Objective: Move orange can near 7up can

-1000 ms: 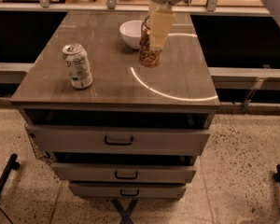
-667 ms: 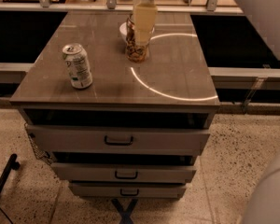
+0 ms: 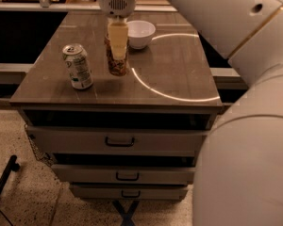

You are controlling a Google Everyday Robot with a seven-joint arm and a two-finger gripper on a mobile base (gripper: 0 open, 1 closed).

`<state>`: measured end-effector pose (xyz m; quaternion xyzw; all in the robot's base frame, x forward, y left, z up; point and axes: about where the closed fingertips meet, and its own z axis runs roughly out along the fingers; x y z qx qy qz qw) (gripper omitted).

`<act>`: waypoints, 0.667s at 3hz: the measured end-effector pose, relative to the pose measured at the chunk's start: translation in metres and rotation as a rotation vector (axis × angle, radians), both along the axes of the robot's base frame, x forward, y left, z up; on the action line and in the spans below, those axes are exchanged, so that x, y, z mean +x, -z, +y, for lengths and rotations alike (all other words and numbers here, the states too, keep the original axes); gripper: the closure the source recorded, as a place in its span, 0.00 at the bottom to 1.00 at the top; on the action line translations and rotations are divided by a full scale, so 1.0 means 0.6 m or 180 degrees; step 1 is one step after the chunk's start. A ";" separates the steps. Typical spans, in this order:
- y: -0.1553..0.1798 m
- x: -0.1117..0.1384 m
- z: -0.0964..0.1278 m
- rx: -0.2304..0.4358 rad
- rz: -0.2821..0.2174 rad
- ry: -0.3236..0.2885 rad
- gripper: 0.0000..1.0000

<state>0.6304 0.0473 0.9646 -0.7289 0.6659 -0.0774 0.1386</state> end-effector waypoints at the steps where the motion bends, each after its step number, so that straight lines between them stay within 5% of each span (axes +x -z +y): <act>1: 0.029 0.002 0.029 -0.0046 0.0089 -0.0069 1.00; 2: 0.054 0.004 0.052 -0.0034 0.0229 -0.0126 0.82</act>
Offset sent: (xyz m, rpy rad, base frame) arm -0.0073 0.0366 -0.0489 -0.0367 0.1657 0.0540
